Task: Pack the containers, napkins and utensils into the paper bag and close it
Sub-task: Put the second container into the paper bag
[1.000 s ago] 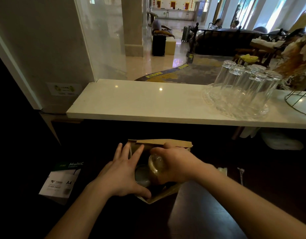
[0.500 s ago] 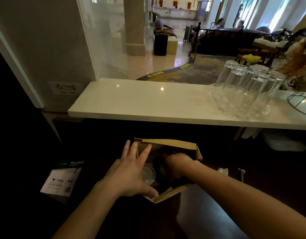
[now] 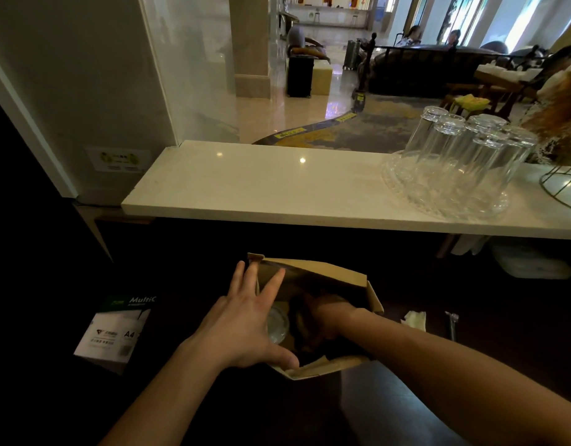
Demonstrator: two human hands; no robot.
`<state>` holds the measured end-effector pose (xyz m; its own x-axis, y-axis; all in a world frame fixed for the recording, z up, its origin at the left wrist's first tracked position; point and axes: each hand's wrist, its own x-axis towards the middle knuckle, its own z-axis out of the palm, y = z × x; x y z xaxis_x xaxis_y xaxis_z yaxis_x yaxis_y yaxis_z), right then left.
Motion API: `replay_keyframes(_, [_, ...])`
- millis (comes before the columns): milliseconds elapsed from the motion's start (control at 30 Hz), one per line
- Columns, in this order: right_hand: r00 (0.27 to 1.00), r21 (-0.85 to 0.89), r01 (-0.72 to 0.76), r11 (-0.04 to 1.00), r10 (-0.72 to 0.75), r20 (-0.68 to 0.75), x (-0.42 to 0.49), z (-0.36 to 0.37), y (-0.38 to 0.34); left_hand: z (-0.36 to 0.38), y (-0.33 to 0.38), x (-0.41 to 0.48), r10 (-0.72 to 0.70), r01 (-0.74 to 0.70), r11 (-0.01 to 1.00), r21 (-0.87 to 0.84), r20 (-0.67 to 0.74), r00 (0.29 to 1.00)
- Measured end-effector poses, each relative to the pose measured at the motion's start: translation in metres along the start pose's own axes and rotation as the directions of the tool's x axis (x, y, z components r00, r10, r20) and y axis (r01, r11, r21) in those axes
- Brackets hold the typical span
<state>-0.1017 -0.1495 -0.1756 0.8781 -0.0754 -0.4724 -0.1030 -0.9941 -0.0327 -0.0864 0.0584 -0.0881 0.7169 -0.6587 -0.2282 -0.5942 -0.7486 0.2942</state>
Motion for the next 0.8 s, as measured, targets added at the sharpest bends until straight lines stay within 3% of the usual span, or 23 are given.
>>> replay_keyframes(267, [1.0,-0.06,0.011,0.998,-0.013,-0.018,-0.011,-0.004,-0.002,-0.001,0.002,-0.001,-0.001,0.001,1.0,-0.019,-0.001,1.0])
replay_keyframes(333, [0.997,-0.115,0.04,0.993,-0.047,-0.055,-0.017,-0.012,-0.007,-0.001,0.0,-0.001,-0.003,0.003,1.0,-0.021,-0.004,1.0])
replay_keyframes(433, [0.976,-0.065,0.109,0.992,-0.119,-0.18,-0.034,-0.028,-0.015,0.0,-0.002,-0.003,-0.006,0.006,1.0,-0.02,-0.006,1.0])
replay_keyframes(633, [0.819,0.067,0.316,0.946,-0.236,-0.523,-0.08,-0.062,-0.018,0.001,-0.004,-0.005,-0.013,0.012,0.999,-0.039,-0.031,0.999])
replay_keyframes(800, [0.704,0.274,0.345,0.898,-0.055,-0.708,-0.12,-0.074,0.008,0.0,-0.006,-0.003,-0.034,0.032,0.997,-0.064,-0.034,0.999])
